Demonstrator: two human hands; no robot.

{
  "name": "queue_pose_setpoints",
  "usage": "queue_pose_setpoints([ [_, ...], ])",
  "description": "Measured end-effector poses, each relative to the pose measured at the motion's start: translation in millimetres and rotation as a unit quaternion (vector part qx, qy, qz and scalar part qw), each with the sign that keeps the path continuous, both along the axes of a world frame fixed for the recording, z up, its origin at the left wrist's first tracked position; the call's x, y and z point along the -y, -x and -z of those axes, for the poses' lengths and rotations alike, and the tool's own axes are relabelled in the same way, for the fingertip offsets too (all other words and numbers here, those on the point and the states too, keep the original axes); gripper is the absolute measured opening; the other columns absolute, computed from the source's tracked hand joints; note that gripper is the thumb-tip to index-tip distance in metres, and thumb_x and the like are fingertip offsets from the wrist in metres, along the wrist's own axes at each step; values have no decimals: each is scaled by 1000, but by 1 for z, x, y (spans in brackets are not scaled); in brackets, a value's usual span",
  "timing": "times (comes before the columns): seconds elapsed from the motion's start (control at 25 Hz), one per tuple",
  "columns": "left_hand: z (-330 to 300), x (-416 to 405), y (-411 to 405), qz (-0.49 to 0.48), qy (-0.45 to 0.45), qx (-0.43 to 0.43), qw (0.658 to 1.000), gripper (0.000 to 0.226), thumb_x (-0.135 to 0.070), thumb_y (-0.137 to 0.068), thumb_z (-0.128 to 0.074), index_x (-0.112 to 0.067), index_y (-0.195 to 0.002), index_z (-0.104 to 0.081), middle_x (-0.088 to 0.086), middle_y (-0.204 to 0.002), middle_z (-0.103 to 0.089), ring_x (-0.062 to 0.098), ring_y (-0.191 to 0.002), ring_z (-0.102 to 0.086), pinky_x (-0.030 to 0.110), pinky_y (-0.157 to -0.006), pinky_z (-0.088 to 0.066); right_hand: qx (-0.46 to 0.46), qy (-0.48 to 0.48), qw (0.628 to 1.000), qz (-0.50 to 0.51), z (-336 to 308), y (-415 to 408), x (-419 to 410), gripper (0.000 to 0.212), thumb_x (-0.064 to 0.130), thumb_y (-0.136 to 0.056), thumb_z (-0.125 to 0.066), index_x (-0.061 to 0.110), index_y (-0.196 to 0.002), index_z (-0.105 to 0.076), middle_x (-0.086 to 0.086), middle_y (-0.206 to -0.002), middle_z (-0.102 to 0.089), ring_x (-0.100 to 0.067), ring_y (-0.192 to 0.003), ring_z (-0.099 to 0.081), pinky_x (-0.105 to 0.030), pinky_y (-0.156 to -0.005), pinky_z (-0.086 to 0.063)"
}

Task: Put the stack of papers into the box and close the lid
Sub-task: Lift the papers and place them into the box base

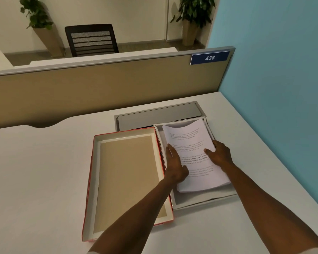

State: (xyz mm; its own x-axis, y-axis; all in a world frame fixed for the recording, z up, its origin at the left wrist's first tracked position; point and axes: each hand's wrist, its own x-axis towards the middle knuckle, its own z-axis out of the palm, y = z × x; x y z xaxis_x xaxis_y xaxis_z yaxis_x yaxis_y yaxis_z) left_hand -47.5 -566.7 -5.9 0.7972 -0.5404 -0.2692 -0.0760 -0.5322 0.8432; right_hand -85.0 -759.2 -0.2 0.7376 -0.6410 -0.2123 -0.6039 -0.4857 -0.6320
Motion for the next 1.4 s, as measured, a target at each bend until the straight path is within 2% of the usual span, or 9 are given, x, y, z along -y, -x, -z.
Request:
queue_pose_setpoints([
  [0.2,12,4,2,25,-72,19,997,119,-9,-91,-69,-11,-153,32,13,-163,39,34,-155,25,39,-127,-2,-58,48,997,-26,5,1,-8,60,28,-91,-68,0,-139,-45,-21,-137,-58,-39,-123,-57,-47,-103,-49],
  [0.4,28,11,6,43,-154,103,982,113,-13,-90,-70,-5,-157,21,18,-164,34,38,-152,31,41,-124,9,-81,77,994,-13,8,4,-15,75,25,-89,-71,1,-146,-28,-23,-141,-52,-41,-125,-55,-49,-103,-50],
  [0.6,38,10,1,101,-256,191,942,88,-28,-93,-64,4,-158,-14,25,-169,6,42,-156,16,47,-114,20,-81,166,983,-11,18,11,-25,64,39,-89,-68,6,-137,-41,-20,-135,-54,-36,-120,-59,-44,-95,-52],
  [0.72,38,5,-3,120,-259,191,939,81,-32,-97,-58,-1,-158,-17,22,-170,-3,40,-158,7,45,-114,20,-80,259,960,-68,28,17,-30,50,43,-93,-59,8,-128,-57,-16,-131,-58,-31,-120,-54,-42,-95,-49],
  [0.84,30,-5,-3,125,-221,201,946,82,-38,-101,-52,-7,-162,-7,17,-172,5,35,-158,13,42,-118,18,-57,254,963,-73,23,18,-35,50,43,-95,-54,8,-132,-57,-16,-134,-57,-32,-124,-51,-43,-100,-46],
  [0.96,17,-40,1,72,-121,203,969,88,-50,-98,-51,-21,-163,0,5,-173,4,28,-159,11,42,-125,8,68,181,980,-35,6,20,-62,53,43,-94,-59,12,-136,-53,-13,-136,-58,-31,-125,-55,-44,-101,-48],
  [1.08,12,-107,8,-32,-78,192,978,87,-51,-94,-58,-29,-162,-9,-1,-173,-7,23,-160,1,48,-128,-13,171,111,977,-65,2,35,-118,44,40,-88,-69,17,-125,-61,-7,-127,-66,-24,-115,-63,-38,-95,-54],
  [1.28,9,-225,7,-193,-116,217,950,82,-33,-93,-68,-24,-161,-23,8,-169,-21,30,-159,-12,53,-125,-26,147,117,967,-173,18,65,-218,42,48,-85,-66,24,-120,-66,2,-124,-66,-17,-115,-61,-25,-92,-48],
  [1.4,17,-274,11,-243,-182,173,937,85,-26,-91,-69,-19,-161,-21,15,-166,-27,37,-154,-23,53,-122,-31,101,145,964,-198,30,74,-247,54,49,-87,-63,22,-134,-59,-3,-144,-54,-23,-135,-49,-36,-104,-47],
])
